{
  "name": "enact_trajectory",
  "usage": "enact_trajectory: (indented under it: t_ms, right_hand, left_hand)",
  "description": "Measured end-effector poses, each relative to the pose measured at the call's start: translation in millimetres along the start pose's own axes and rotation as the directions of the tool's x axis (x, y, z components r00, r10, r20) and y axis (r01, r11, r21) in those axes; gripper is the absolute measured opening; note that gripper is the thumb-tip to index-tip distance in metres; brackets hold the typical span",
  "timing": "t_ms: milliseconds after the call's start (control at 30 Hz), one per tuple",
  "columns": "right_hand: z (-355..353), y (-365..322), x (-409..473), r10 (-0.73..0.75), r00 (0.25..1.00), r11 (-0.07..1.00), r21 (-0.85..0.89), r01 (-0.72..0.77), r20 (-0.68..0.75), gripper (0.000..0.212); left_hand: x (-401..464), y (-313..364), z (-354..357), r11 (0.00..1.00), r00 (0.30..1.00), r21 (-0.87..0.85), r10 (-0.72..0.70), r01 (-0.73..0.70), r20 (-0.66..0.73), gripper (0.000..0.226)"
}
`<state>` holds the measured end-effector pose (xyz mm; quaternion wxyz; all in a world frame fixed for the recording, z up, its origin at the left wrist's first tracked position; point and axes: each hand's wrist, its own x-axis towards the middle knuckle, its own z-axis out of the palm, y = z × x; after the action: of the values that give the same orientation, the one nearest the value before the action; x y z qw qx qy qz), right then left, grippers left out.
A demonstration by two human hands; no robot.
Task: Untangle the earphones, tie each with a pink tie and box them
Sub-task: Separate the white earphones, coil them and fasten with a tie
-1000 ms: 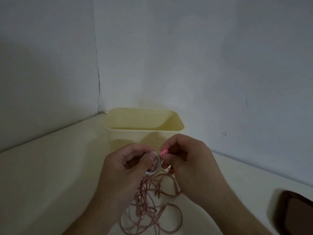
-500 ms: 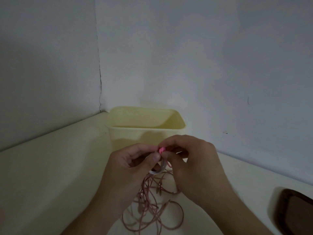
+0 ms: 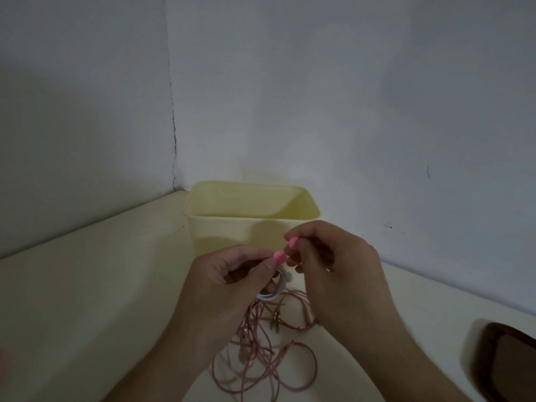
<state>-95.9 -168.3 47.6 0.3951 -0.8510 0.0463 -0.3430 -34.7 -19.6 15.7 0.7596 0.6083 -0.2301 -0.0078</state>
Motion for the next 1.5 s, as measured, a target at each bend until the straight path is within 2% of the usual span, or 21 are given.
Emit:
enact_trajectory:
  t_ms: [133, 200, 267, 367, 600, 867, 1100, 1200, 1333, 1500]
  right_hand:
    - [-3, -1, 5, 0.189, 0.981, 0.945, 0.281, -0.170, -0.041, 0.031]
    - [-9, -6, 6, 0.261, 0.965, 0.847, 0.477, -0.235, 0.011, 0.029]
    - [-14, -10, 7, 0.265, 0.963, 0.804, 0.539, -0.252, 0.054, 0.021]
    - [-18, -14, 6, 0.216, 0.973, 0.844, 0.485, -0.230, 0.086, 0.009]
    - [-4, -17, -4, 0.111, 0.952, 0.973, 0.162, -0.162, 0.285, 0.018]
    - [3, -12, -10, 0.064, 0.981, 0.984, -0.176, -0.032, 0.183, 0.017]
    - [5, -7, -10, 0.063, 0.989, 0.968, -0.250, -0.027, 0.135, 0.024]
    - [6, -2, -9, 0.086, 0.986, 0.965, -0.260, -0.047, 0.140, 0.021]
    - [3, -1, -7, 0.118, 0.972, 0.980, -0.180, -0.081, 0.205, 0.017]
    - [0, -3, -6, 0.119, 0.955, 0.972, -0.229, -0.056, 0.272, 0.012]
  left_hand:
    - [-1, 3, 1, 1.000, 1.000, -0.011, -0.002, 0.002, -0.005, 0.007]
    - [1, 1, -1, 1.000, 0.999, -0.007, -0.012, 0.011, -0.033, 0.006]
    - [3, -3, -4, 1.000, 0.997, 0.022, -0.017, 0.019, -0.073, 0.007]
    - [3, -4, -6, 0.999, 0.994, 0.043, -0.022, 0.027, -0.104, 0.009]
    - [1, 2, -5, 1.000, 0.996, 0.007, -0.026, 0.027, -0.086, 0.011]
    - [1, 1, -5, 0.998, 0.996, 0.037, -0.042, 0.045, -0.084, 0.011]
    - [-1, 2, -3, 0.998, 0.997, 0.029, -0.058, 0.060, -0.054, 0.011]
    - [-2, 1, -2, 0.996, 1.000, 0.083, -0.016, 0.018, -0.023, 0.011]
    - [-3, 2, -3, 0.995, 0.999, 0.099, 0.000, -0.003, 0.033, 0.014]
    - [-4, 3, -1, 0.999, 0.997, 0.044, 0.000, -0.004, 0.075, 0.017]
